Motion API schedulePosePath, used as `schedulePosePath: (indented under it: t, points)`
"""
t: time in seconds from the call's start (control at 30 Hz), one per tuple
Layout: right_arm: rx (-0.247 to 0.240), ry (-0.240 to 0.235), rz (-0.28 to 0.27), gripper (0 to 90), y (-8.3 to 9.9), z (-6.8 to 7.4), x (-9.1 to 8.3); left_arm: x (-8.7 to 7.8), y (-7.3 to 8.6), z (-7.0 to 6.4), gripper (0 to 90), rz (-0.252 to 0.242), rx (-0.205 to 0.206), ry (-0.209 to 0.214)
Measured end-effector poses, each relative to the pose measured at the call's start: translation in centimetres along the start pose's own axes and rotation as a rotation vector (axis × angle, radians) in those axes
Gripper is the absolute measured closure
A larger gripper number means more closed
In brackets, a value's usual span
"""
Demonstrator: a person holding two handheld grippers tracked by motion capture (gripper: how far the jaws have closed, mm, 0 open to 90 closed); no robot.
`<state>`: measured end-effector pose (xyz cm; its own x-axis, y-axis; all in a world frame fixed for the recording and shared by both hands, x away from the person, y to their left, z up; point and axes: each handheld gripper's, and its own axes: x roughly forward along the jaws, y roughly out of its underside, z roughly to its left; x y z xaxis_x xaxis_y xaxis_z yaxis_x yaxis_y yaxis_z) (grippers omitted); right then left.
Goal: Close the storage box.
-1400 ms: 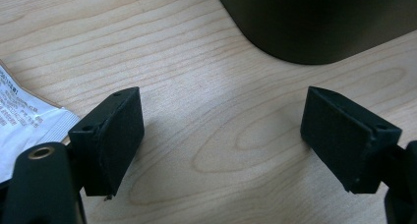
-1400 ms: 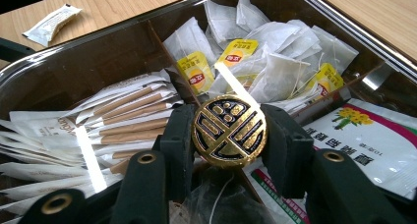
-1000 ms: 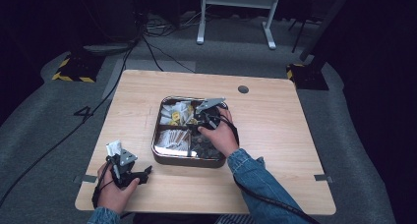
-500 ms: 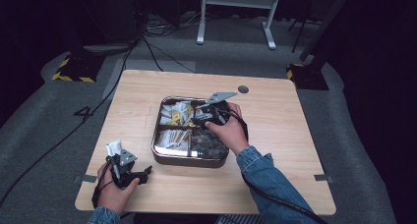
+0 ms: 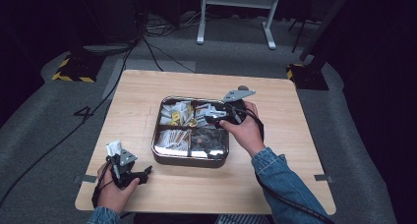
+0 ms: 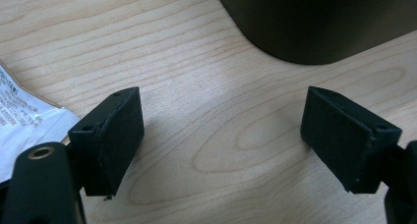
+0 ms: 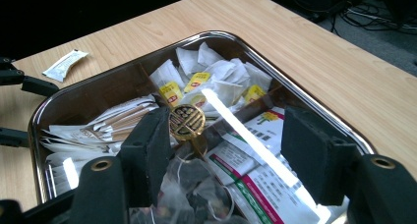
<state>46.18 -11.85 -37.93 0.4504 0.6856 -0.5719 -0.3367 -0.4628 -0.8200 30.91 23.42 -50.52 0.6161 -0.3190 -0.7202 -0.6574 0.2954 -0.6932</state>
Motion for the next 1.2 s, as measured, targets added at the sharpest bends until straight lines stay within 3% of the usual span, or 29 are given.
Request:
schedulePosePath:
  t: [0.6,0.87,1.07,1.2]
  points:
    - [0.057,0.060,-0.018,34.3,2.6,-2.7,-6.1,0.0,0.0,0.0,16.9,0.000,-0.001,0.001]
    - [0.097,0.106,-0.033,33.4,5.2,-3.7,-9.3,0.1,-0.1,0.1,16.2,0.002,0.004,0.007]
    - [0.153,0.146,-0.044,31.3,7.8,-4.6,-11.9,0.2,-0.2,0.1,16.1,0.003,0.002,0.005]
    - [0.151,0.163,-0.026,31.0,8.9,-4.6,-12.7,0.2,-0.2,0.1,16.0,0.002,0.007,0.007]
